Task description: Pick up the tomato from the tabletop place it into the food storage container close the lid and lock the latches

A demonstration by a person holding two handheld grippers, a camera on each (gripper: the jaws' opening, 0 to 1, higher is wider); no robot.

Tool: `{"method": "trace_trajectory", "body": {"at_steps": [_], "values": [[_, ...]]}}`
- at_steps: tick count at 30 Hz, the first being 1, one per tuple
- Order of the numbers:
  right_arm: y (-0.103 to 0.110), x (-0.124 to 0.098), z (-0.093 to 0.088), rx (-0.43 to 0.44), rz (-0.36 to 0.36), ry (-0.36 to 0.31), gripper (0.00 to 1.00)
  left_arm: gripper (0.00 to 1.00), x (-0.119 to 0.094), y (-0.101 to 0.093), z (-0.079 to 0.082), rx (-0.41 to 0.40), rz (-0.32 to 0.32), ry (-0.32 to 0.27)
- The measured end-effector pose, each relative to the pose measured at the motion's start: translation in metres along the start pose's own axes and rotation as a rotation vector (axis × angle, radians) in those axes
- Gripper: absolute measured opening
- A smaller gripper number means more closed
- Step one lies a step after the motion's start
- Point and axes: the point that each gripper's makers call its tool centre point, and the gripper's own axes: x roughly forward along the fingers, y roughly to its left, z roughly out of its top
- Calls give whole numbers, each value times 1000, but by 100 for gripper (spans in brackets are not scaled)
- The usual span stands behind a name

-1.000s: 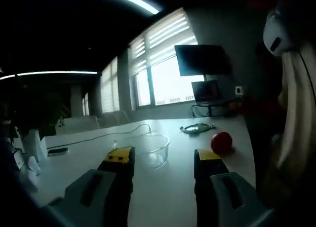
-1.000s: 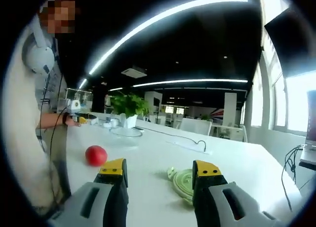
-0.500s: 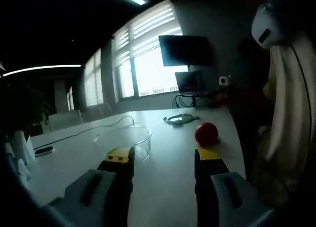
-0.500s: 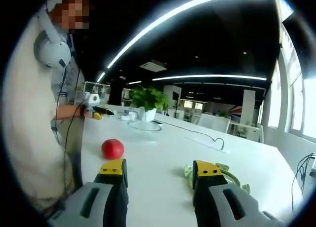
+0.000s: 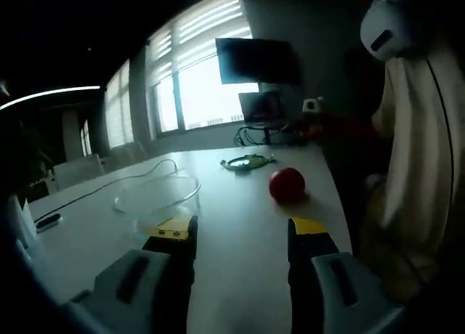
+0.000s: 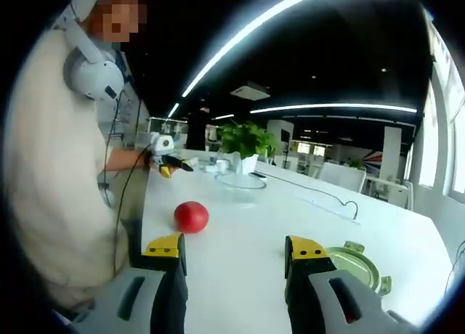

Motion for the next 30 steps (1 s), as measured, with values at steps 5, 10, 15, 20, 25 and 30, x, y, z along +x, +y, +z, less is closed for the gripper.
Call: {"method": "trace_trajectory", "body": {"at_steps": [5,10,15,20,25,30], "values": [[5,6,-4,-2,37,19,49,42,4,-3,-2,-4,-20,14],[7,16,-9,-15,53,45,48,43,14,-12,-3,2,-57,28],[10,22,-10,-16,78,48,48,43,23,-21,-3,15,-91,39],[12,27,-9,-15,100,39,48,43,27,-21,-5,14,-98,47],[17,34,-16,-20,131,63,48,43,32,-25,-6,15,-112,56],[21,44,-20,-23,164,80,48,43,40,-26,-15,48,-118,110]]}}
